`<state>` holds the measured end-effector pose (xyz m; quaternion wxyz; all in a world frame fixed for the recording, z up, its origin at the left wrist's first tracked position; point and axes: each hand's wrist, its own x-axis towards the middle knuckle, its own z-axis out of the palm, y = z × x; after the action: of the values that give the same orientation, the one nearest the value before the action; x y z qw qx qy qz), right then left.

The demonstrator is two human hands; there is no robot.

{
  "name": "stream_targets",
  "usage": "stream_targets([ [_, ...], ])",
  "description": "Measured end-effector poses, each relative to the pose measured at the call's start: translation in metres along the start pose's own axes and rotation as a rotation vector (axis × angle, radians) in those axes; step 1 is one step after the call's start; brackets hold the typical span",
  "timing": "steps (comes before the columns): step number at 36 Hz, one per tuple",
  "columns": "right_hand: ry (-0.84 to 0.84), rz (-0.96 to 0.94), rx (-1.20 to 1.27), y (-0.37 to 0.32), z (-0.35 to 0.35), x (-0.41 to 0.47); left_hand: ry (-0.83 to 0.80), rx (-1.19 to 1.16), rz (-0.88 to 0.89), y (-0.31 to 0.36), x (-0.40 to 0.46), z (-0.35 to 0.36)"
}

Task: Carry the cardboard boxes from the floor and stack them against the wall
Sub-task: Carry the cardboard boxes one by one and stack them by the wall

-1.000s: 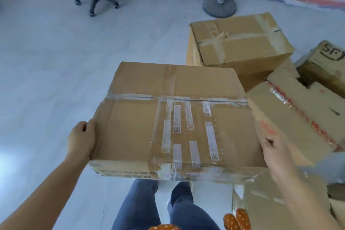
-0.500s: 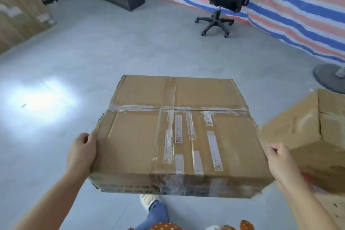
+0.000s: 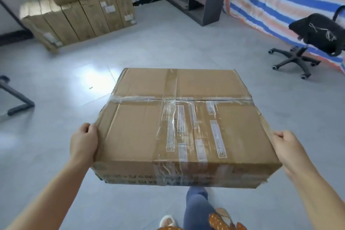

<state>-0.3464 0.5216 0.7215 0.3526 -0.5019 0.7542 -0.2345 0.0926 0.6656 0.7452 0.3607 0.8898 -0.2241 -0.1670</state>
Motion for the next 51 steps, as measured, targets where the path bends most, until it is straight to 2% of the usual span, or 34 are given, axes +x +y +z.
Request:
stream_targets([
  [8,-0.145,-0.093,-0.007,-0.086,0.041,0.119,0.074,-0.097,-0.057,0.048,0.08,0.038],
  [18,-0.209,-0.154,-0.038,-0.226,0.074,0.276,0.156,-0.116,-0.167,0.133,0.192,0.102],
  [26,-0.274,-0.217,-0.095,-0.334,0.135,0.367,0.22,-0.173,-0.246,0.169,0.281,0.13],
  [34,-0.311,-0.254,-0.037,-0.445,0.242,0.436,0.24,-0.171,-0.264,0.19,0.435,0.14],
  [38,-0.319,-0.215,-0.07,-0.495,0.294,0.484,0.234,-0.176,-0.246,0.217,0.519,0.134],
  [46,-0.317,-0.217,0.013,-0.607,0.379,0.537,0.226,-0.135,-0.22,0.257,0.678,0.12],
  [51,-0.337,-0.259,-0.028,-0.674,0.428,0.58,0.243,-0.169,-0.218,0.279,0.762,0.122],
])
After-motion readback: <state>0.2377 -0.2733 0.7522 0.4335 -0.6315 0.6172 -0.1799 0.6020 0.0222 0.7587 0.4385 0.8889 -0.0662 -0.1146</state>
